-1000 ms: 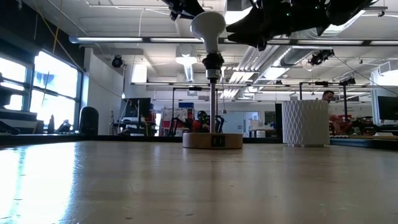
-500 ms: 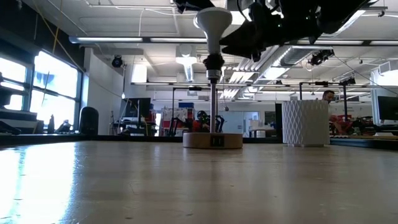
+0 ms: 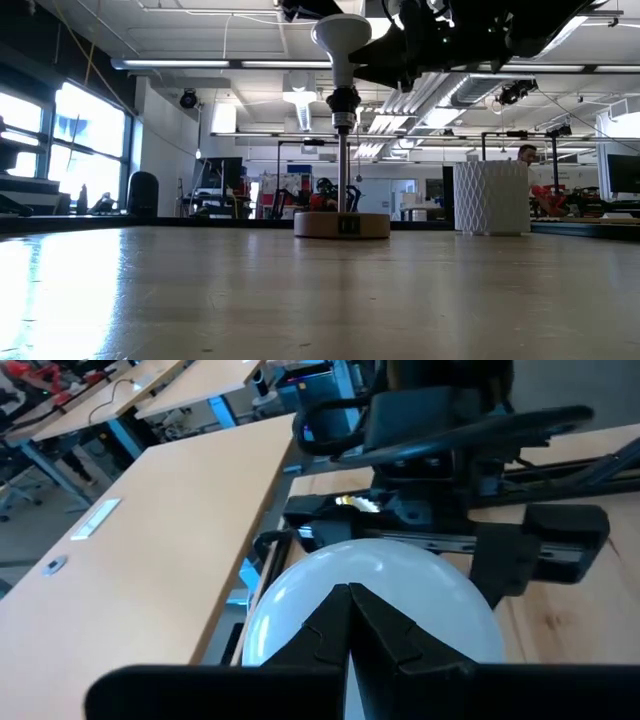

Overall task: Screw lightbulb
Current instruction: Insert the lightbulb into the lamp

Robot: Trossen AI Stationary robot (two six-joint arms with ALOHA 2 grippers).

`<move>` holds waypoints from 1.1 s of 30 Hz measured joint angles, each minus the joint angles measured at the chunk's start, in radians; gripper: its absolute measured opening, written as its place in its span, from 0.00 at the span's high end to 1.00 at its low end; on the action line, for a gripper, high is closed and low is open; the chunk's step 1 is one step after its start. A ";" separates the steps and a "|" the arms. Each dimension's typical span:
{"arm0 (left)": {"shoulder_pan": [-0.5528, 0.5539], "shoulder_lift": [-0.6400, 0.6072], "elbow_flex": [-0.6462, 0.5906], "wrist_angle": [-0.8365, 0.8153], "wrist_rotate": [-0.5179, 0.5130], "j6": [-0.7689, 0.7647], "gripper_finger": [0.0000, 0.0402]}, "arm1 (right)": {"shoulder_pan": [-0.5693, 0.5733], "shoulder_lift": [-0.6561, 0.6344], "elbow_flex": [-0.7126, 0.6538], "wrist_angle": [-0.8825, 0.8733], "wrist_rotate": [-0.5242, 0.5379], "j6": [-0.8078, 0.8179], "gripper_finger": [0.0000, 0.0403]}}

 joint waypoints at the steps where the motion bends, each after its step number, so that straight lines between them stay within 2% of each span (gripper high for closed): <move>1: 0.003 0.000 0.000 0.005 0.000 0.000 1.00 | -0.003 0.002 0.000 0.013 -0.004 0.000 0.32; 7: 0.014 0.000 0.000 0.027 -0.007 -0.007 1.00 | -0.024 0.059 0.000 0.061 -0.078 0.000 0.32; 15: 0.016 0.002 -0.001 0.034 -0.009 -0.008 1.00 | -0.034 0.110 0.008 0.162 -0.090 0.010 0.35; 21: 0.015 0.002 -0.001 0.041 -0.007 -0.008 1.00 | -0.046 0.114 0.070 0.063 -0.102 0.035 0.46; 27: 0.015 0.000 0.000 0.043 -0.004 -0.008 1.00 | -0.056 0.115 0.085 0.041 -0.104 0.035 0.66; 30: 0.015 -0.001 0.000 0.046 -0.014 0.001 1.00 | -0.060 0.115 0.085 0.041 -0.103 0.035 0.67; 33: 0.015 -0.007 0.001 0.044 -0.073 0.027 1.00 | -0.060 0.115 0.085 0.049 -0.102 0.035 0.67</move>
